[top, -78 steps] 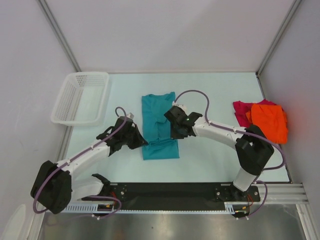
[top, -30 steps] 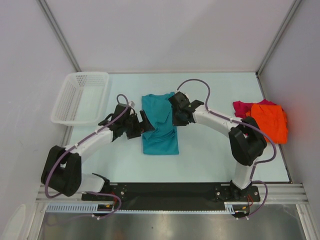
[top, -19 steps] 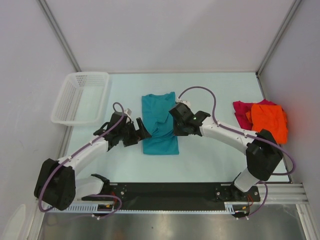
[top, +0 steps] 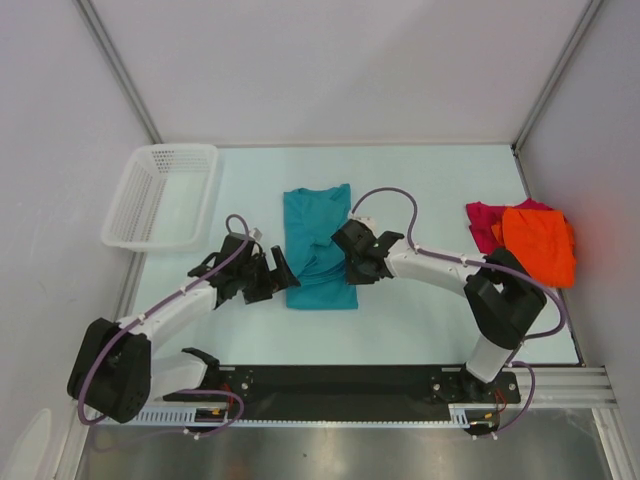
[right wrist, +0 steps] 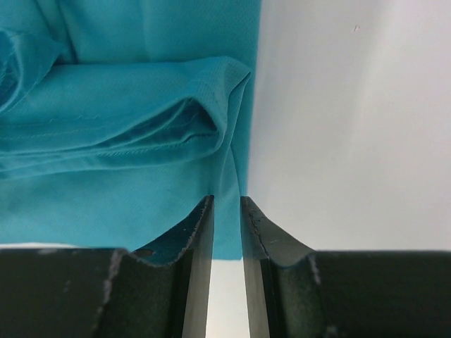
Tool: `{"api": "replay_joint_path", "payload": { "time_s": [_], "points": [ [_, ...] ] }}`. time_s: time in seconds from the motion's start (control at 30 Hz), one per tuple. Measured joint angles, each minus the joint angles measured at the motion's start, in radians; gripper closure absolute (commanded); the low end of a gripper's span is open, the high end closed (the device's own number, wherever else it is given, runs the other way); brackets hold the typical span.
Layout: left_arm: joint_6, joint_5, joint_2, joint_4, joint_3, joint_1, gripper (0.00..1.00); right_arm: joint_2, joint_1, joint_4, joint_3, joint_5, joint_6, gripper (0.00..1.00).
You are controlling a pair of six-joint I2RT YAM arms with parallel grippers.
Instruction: Fold and stack the t-shirts
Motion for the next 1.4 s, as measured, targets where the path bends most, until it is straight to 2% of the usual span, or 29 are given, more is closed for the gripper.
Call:
{"api": "replay_joint_path", "payload": {
  "time_s": [0.3,0.53,1.4],
  "points": [
    [0.0,0.0,0.042,0.0,0.01,0.0,0.03,0.095,-0.018,0.043,0.009,-0.012,-0.008,0.75],
    [0.001,0.0,0.048,0.006,0.018,0.0,0.03,0.136,-0.018,0.049,0.087,-0.015,-0.024,0.75],
    [0.001,-0.011,0.047,0.001,0.024,0.0,0.04,0.134,-0.007,0.014,0.119,-0.01,-0.027,0.75]
  ]
}}
